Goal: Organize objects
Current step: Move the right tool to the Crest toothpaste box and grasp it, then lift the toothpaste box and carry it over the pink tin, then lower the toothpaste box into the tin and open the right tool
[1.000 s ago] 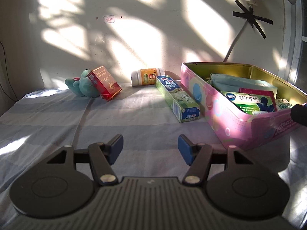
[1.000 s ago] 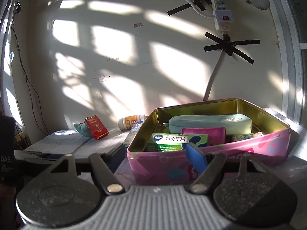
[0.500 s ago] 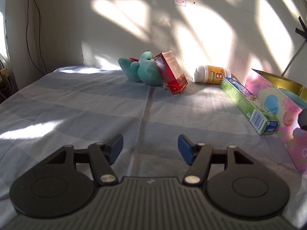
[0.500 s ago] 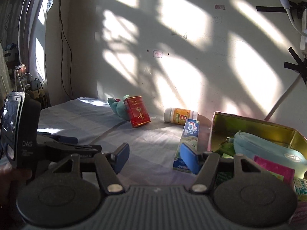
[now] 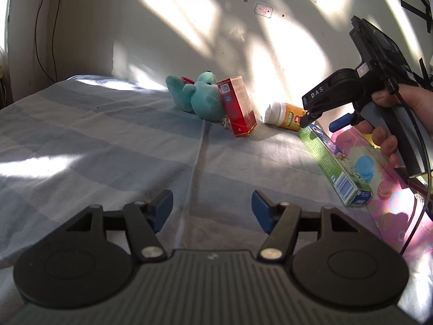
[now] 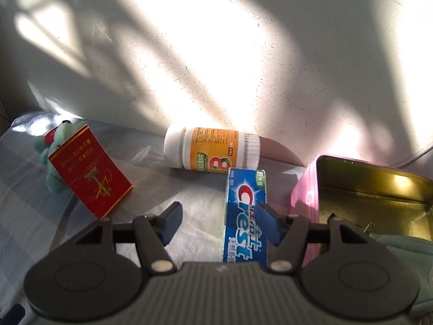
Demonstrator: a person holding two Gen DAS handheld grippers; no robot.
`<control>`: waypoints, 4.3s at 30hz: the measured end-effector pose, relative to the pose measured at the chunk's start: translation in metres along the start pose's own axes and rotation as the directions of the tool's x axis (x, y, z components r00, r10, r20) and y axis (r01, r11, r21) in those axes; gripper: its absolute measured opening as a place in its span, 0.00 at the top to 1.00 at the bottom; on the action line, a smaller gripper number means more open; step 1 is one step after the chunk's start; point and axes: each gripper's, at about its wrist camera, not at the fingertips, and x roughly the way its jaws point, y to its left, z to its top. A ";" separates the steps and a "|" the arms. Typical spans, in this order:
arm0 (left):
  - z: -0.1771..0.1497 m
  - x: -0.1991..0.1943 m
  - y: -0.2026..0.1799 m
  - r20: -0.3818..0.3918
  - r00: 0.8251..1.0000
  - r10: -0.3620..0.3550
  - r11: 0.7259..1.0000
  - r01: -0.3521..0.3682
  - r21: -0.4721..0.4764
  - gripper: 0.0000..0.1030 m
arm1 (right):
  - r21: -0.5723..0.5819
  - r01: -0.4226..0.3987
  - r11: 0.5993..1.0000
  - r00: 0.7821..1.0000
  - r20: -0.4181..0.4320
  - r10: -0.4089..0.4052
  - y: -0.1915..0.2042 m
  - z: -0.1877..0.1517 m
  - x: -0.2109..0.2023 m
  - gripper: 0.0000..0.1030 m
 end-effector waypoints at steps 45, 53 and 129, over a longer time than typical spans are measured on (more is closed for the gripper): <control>-0.012 -0.007 0.003 -0.107 0.957 -0.271 0.963 0.269 -0.037 0.31 | -0.252 -0.270 0.929 0.906 0.261 0.334 -0.028 -0.289 -0.134 0.29; -0.012 -0.011 0.016 -0.100 0.968 -0.228 0.969 0.216 -0.122 0.30 | -0.247 -0.301 0.921 0.887 0.282 0.366 -0.033 -0.293 -0.133 0.29; -0.011 -0.046 -0.244 0.040 0.978 -0.206 0.882 0.168 0.441 0.35 | 0.181 -0.040 0.983 0.752 0.653 -0.090 -0.185 -0.314 -0.226 0.34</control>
